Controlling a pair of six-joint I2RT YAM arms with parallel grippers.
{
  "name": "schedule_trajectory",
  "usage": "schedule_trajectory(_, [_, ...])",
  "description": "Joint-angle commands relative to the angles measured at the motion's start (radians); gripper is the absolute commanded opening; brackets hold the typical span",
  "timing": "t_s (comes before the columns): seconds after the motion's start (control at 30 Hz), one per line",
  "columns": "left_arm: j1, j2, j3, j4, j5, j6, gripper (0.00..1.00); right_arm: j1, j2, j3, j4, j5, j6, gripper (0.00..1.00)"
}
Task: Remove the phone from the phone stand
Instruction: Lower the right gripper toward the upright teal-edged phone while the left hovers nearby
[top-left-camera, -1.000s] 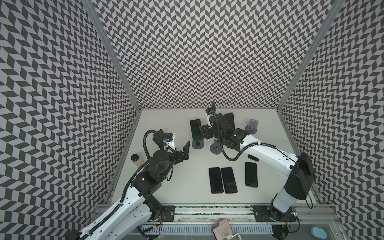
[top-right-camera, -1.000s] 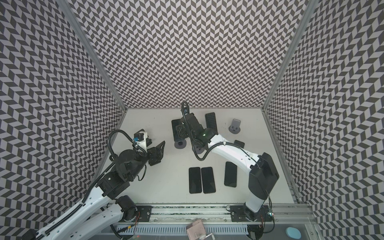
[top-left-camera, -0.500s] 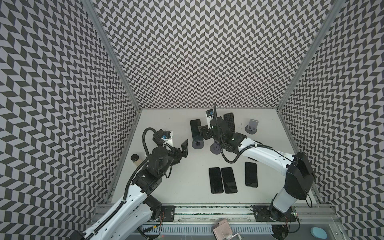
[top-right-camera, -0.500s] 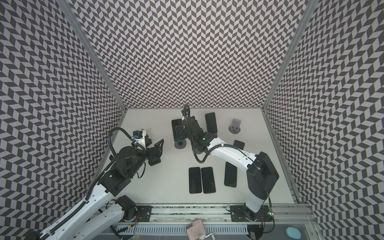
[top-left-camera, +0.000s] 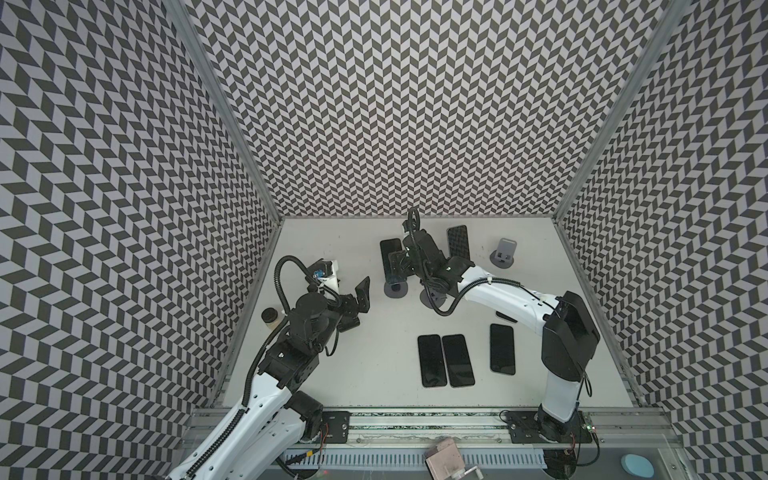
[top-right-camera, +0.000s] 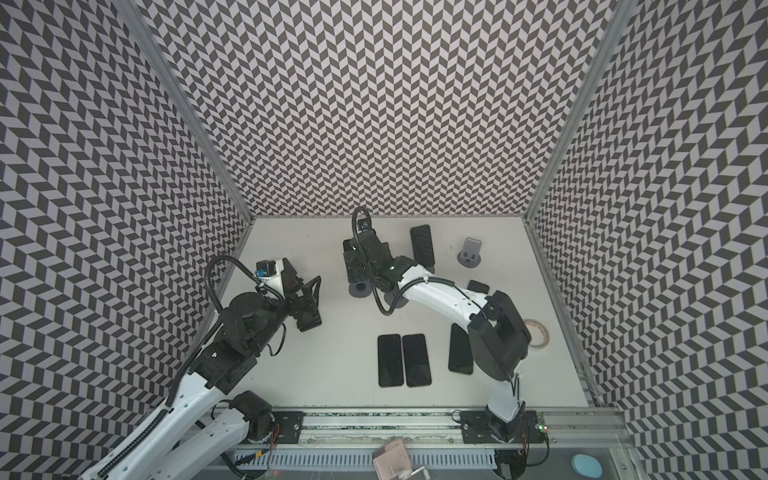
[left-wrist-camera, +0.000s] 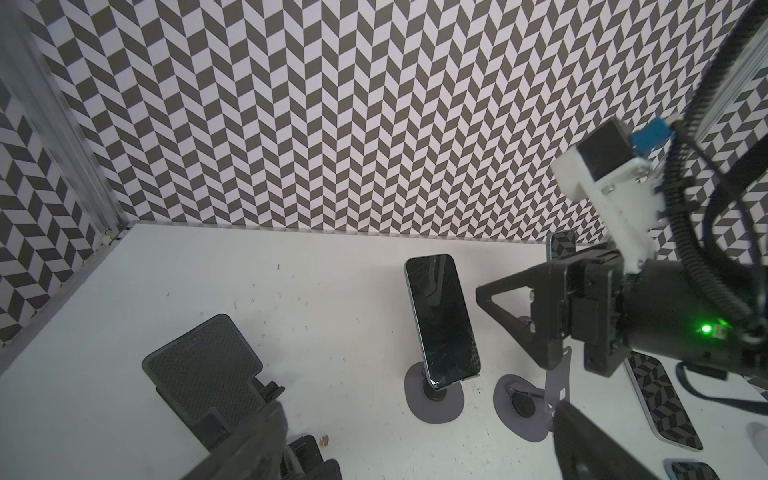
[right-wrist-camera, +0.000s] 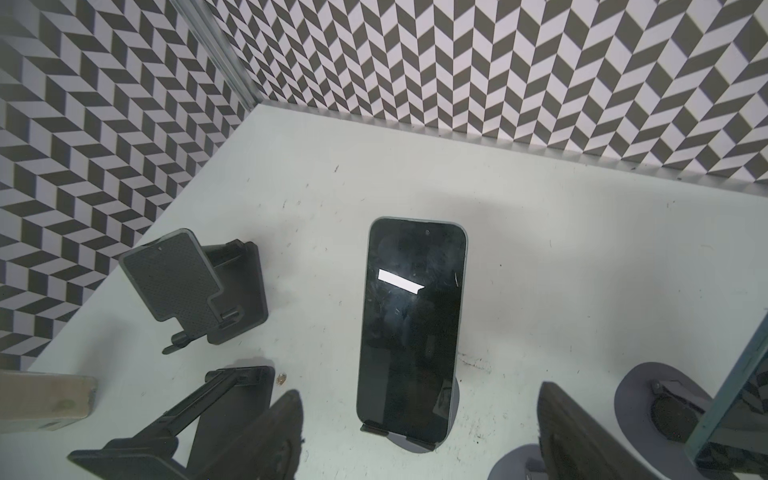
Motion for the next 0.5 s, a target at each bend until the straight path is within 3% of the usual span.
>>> schedule_trajectory(0.0, [0.01, -0.032, 0.008, -0.028, -0.009, -0.023, 1.0, 0.007, 0.016, 0.017, 0.016, -0.019, 0.057, 0.87])
schedule_trajectory(0.2, [0.01, -0.058, -0.012, -0.03, -0.002, -0.011, 1.0, 0.009, 0.065, 0.041, 0.022, -0.066, 0.105, 0.91])
schedule_trajectory(0.3, [0.01, -0.065, -0.02, -0.029, 0.004, 0.012, 1.0, 0.009, 0.099, 0.078, 0.006, -0.076, 0.116, 1.0])
schedule_trajectory(0.47, [0.01, -0.081, -0.036, -0.014, 0.059, 0.085, 1.0, 0.008, 0.166, 0.164, -0.039, -0.077, 0.123, 0.99])
